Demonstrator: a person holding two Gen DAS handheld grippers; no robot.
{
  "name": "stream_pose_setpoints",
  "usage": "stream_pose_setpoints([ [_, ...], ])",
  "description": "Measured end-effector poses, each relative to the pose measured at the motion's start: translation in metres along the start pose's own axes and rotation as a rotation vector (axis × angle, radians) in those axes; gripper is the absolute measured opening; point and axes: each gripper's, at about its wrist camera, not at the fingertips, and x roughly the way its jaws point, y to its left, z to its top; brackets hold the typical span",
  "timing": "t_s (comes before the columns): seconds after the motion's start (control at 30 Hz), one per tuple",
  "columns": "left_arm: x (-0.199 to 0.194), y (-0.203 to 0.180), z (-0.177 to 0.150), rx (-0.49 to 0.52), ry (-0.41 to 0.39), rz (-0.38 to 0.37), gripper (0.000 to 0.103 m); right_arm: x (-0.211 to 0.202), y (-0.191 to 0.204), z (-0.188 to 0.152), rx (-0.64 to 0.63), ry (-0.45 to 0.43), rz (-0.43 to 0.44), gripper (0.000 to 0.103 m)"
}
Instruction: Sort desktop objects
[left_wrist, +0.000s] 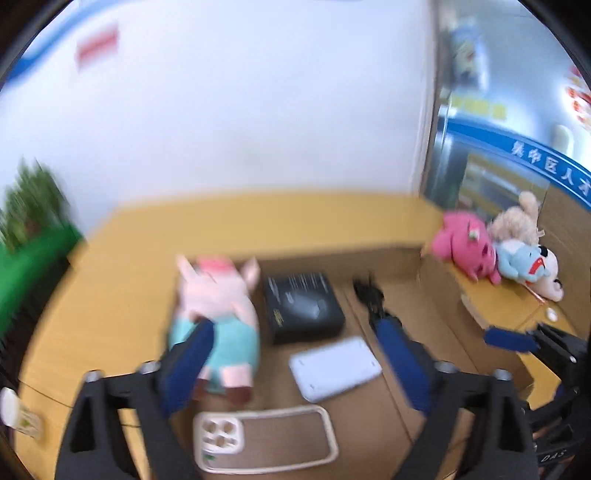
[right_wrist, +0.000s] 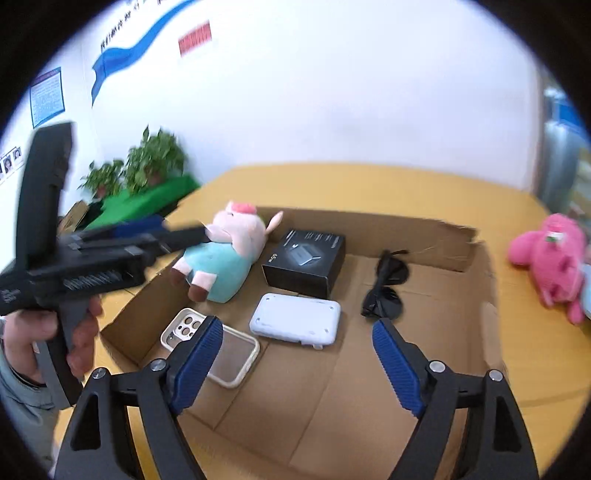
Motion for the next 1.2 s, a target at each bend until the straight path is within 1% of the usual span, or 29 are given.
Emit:
stream_pose_setpoints([
  [0.03, -0.015, -0.005, -0.009, 0.021, -0.058, 0.041, 0.103, -0.004, 0.004, -0.011, -0.012, -0.032, -0.037, 0.084],
  [0.07, -0.025, -0.009, -0.016, 0.038, -0.091, 0.069, 0.103, -0.006, 0.005, -0.021, -0.017, -0.054, -0.069, 0.084],
  [0.13, -0.037, -0.017, -0.036, 0.066, -0.13, 0.101, 0.103, -0.003, 0.011, -0.044, -0.003, -0.079, -0.128, 0.084],
  [0.17, -0.038, -0.021, -0.044, 0.071, -0.134, 0.114, 0.103, -0.001, 0.011, -0.054, 0.015, -0.09, -0.145, 0.084],
  [0.2, -0.037, -0.023, -0.051, 0.071, -0.127, 0.124, 0.103, 0.005, 0.01, -0.054, 0.03, -0.096, -0.16, 0.084],
  [0.27, -0.03, -0.023, -0.066, 0.068, -0.097, 0.153, 0.103, 0.009, 0.005, -0.067, 0.062, -0.113, -0.197, 0.084],
  [0.37, -0.016, -0.022, -0.087, 0.056, -0.051, 0.216, 0.103, 0.019, 0.002, -0.08, 0.09, -0.137, -0.221, 0.084],
  [0.43, -0.009, -0.016, -0.101, 0.03, -0.03, 0.219, 0.103, 0.019, 0.005, -0.088, 0.077, -0.16, -0.244, 0.084],
  [0.5, 0.0, -0.009, -0.112, -0.018, 0.005, 0.209, 0.103, 0.019, 0.009, -0.091, 0.042, -0.196, -0.266, 0.084],
  [0.57, 0.005, -0.004, -0.122, -0.062, 0.014, 0.203, 0.103, 0.02, 0.009, -0.09, 0.042, -0.208, -0.259, 0.084],
  [0.6, 0.007, -0.003, -0.127, -0.076, 0.016, 0.205, 0.103, 0.022, 0.008, -0.09, 0.047, -0.2, -0.264, 0.084],
  [0.63, 0.009, -0.002, -0.13, -0.079, 0.015, 0.213, 0.103, 0.024, 0.007, -0.089, 0.055, -0.188, -0.27, 0.085],
  [0.67, 0.009, -0.005, -0.133, -0.059, 0.005, 0.225, 0.103, 0.025, 0.006, -0.089, 0.062, -0.181, -0.278, 0.086],
  [0.73, 0.009, -0.005, -0.136, -0.054, -0.012, 0.221, 0.103, 0.027, 0.004, -0.089, 0.067, -0.161, -0.291, 0.089],
  [0.8, 0.009, -0.005, -0.136, -0.052, -0.012, 0.215, 0.103, 0.03, 0.003, -0.088, 0.072, -0.147, -0.292, 0.096],
  [0.83, 0.011, -0.005, -0.136, -0.049, 0.001, 0.215, 0.103, 0.032, 0.002, -0.088, 0.076, -0.133, -0.293, 0.103],
  [0.93, 0.015, -0.003, -0.135, -0.05, 0.024, 0.209, 0.103, 0.037, 0.001, -0.089, 0.08, -0.109, -0.3, 0.103],
  [1.13, 0.015, -0.003, -0.138, -0.05, 0.02, 0.208, 0.103, 0.038, 0.001, -0.089, 0.078, -0.109, -0.299, 0.103],
  [1.2, 0.01, -0.004, -0.137, -0.042, 0.003, 0.207, 0.103, 0.037, 0.001, -0.09, 0.079, -0.117, -0.297, 0.103],
])
